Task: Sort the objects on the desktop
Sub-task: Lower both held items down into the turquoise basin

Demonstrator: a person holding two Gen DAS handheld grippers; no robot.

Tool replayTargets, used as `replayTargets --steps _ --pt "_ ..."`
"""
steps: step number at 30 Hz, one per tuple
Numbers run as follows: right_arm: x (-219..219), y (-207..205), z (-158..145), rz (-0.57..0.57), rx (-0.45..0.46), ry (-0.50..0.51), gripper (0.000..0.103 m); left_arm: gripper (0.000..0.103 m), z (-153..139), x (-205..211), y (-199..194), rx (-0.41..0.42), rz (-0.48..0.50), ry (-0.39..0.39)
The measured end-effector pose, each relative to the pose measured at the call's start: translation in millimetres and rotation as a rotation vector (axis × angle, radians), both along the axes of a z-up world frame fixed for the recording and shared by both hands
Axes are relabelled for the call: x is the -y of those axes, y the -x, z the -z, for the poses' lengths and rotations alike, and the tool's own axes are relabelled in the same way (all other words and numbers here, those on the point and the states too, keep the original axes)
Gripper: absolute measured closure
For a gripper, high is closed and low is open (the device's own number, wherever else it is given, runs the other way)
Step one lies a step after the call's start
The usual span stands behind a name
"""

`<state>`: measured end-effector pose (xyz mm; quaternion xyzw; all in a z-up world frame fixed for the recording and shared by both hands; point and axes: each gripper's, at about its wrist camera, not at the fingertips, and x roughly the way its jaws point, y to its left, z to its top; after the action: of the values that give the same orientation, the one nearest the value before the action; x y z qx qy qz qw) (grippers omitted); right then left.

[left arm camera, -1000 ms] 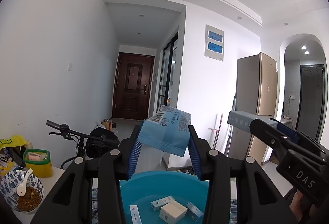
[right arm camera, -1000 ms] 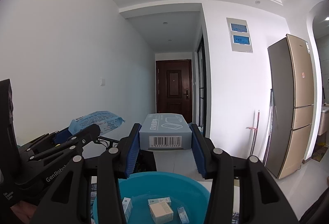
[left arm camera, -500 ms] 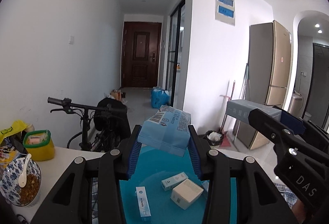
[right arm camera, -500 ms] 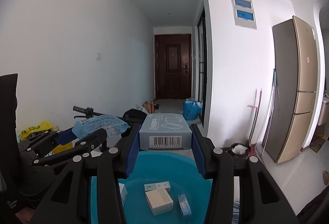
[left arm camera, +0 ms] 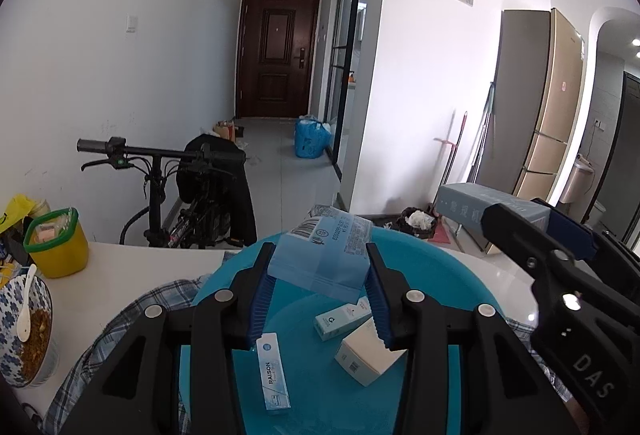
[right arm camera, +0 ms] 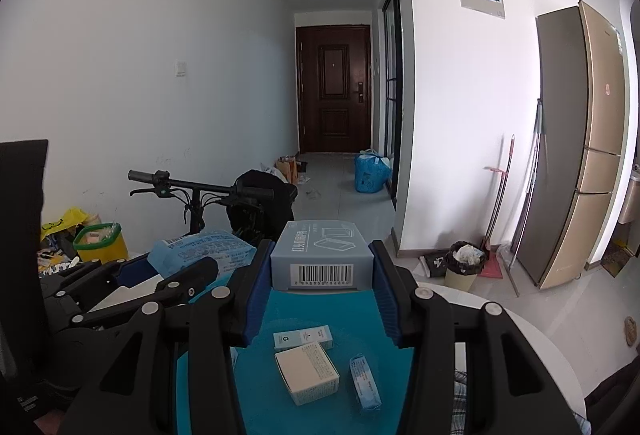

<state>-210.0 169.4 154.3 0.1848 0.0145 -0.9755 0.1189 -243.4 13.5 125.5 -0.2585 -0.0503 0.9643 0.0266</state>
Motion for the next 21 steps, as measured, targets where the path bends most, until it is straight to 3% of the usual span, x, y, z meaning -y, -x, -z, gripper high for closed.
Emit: replayTargets --steps 14,21 --pt "-5.7 36.6 34.1 0.0 0.147 0.012 0.057 0.058 47.0 19.0 43.3 0.17 -0.05 -0.024" --pt "-10.6 54.9 54.1 -0.018 0.235 0.039 0.057 0.058 66.9 21.2 56.0 0.237 -0.02 -0.043"
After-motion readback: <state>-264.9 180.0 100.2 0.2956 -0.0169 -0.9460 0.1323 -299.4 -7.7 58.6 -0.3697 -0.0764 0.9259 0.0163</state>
